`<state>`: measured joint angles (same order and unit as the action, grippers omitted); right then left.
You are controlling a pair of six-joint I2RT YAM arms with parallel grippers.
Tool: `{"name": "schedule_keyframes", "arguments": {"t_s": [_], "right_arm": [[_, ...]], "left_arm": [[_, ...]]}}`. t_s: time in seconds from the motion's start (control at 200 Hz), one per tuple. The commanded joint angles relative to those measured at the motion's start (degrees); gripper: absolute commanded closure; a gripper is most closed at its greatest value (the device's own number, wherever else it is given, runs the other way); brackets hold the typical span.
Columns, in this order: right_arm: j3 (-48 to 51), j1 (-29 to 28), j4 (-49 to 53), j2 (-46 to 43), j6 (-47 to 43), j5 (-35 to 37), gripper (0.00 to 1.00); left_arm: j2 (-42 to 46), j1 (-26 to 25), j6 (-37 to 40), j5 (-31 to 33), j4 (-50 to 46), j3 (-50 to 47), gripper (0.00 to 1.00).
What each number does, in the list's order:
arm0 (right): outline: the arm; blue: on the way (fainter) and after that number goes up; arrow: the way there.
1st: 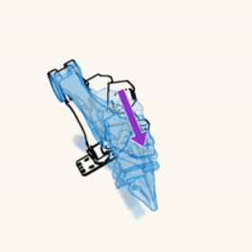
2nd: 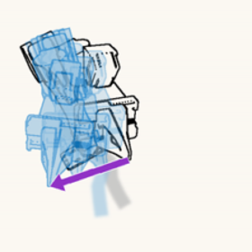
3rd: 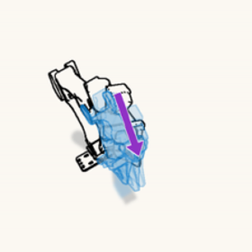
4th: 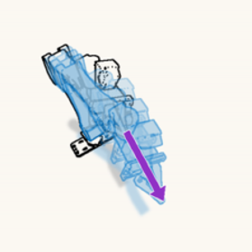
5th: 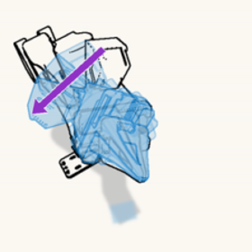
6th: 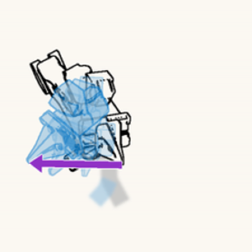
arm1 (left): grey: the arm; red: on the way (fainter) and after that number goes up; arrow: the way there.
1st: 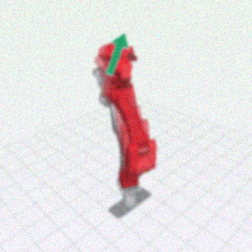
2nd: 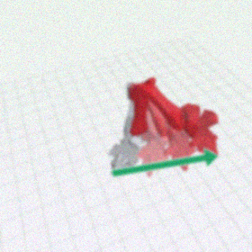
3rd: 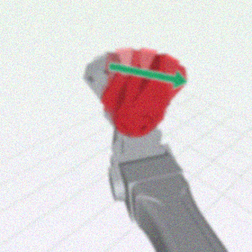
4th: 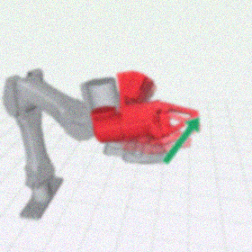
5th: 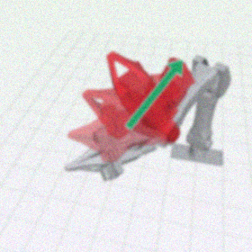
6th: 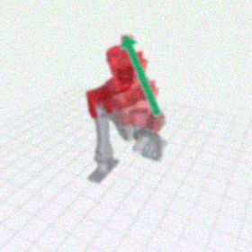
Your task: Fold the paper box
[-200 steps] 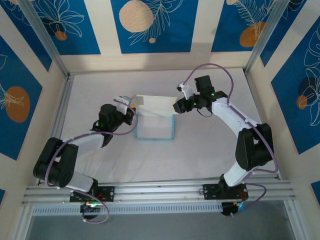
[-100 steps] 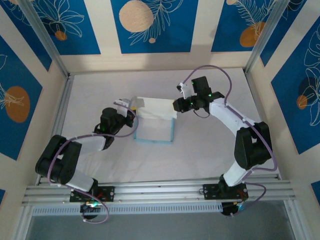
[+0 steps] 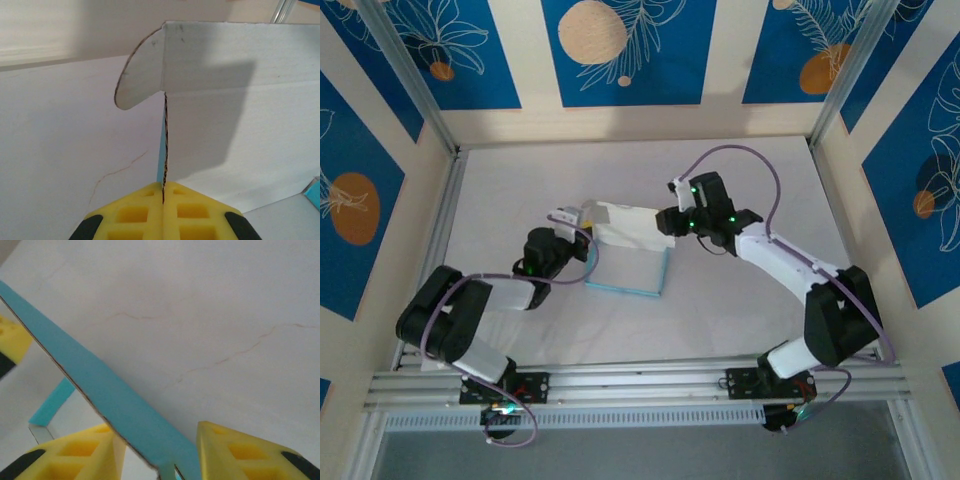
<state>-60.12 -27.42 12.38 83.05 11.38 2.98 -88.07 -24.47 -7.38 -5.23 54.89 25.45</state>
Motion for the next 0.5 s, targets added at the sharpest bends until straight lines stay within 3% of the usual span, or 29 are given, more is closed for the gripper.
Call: {"name": "schedule_keyframes", "arguments": {"t_s": [0.0,0.185,0.285,0.345,0.415,0.495], "right_arm": [[-3.7,0.9,3.4,-4.8,-2.6,-1.4,0.55],[-12.2,2.1,17.2,-4.9,1.2,0.3,0.55],[-14.4,4.3,20.4,-4.0,6.2,1.6,0.65],[-16.1,7.6,23.8,-3.0,14.1,2.7,0.74],[-18.2,14.0,27.8,-0.3,24.6,-6.1,0.75],[-19.3,19.2,29.0,4.1,31.2,-17.9,0.64]], "left_arm": [[-1.7,-0.7,1.1,0.4,8.8,-1.4,1.00],[-4.5,-0.8,0.3,0.3,14.9,-2.5,1.00],[-5.9,-0.7,-0.2,0.6,18.3,-3.2,1.00],[-6.3,-0.8,-0.5,0.3,18.9,-3.2,1.00],[-6.7,-0.8,-0.6,0.1,19.8,-3.4,1.00],[-6.9,-0.9,-0.5,-0.1,20.3,-3.7,1.00]]}}
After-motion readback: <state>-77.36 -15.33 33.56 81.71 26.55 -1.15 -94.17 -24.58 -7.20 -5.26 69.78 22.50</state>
